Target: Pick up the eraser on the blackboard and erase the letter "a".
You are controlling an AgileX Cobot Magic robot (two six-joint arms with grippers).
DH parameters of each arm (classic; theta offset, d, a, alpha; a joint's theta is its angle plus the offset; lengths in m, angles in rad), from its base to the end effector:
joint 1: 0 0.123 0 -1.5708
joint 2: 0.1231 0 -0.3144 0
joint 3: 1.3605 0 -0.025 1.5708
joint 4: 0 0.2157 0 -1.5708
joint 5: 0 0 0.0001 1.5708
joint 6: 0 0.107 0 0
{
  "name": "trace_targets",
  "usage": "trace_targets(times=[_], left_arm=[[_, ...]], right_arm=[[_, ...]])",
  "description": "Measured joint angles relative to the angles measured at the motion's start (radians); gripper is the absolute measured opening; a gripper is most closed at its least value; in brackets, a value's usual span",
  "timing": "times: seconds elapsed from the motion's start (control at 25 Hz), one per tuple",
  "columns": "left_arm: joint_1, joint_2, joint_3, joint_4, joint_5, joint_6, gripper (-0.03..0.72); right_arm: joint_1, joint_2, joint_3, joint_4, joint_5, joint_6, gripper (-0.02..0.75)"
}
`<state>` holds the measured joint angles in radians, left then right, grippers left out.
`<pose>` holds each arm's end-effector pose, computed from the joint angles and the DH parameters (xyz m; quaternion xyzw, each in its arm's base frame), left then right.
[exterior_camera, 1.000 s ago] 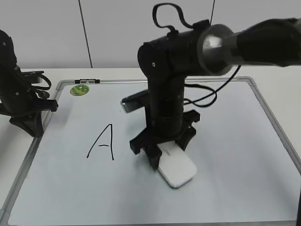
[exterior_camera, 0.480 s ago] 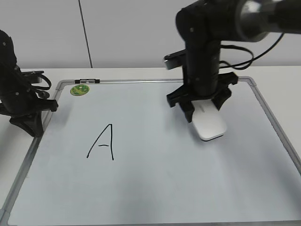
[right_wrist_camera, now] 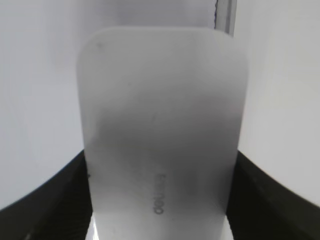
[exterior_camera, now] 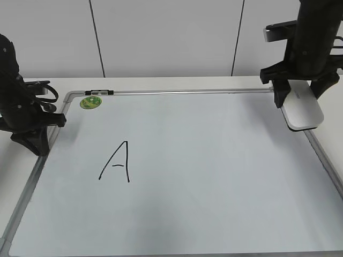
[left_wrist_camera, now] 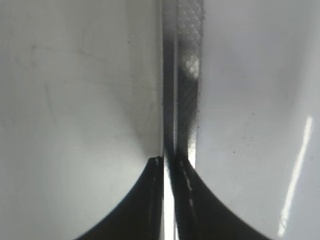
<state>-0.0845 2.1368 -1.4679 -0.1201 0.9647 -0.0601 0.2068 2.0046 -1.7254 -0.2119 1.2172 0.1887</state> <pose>0.3944 -0.0440 0.1616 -0.0214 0.9985 -0.0505 0.0085 0.3960 0.0615 0.2699 -0.0375 0.9908 -0.0841 0.0987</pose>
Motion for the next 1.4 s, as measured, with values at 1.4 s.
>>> trace_targets(times=[1.4], left_arm=[[0.0, 0.0, 0.0, 0.0, 0.0, 0.0, 0.029]], right_arm=[[-0.214, 0.154, 0.041, 0.252, 0.0, -0.263, 0.519]])
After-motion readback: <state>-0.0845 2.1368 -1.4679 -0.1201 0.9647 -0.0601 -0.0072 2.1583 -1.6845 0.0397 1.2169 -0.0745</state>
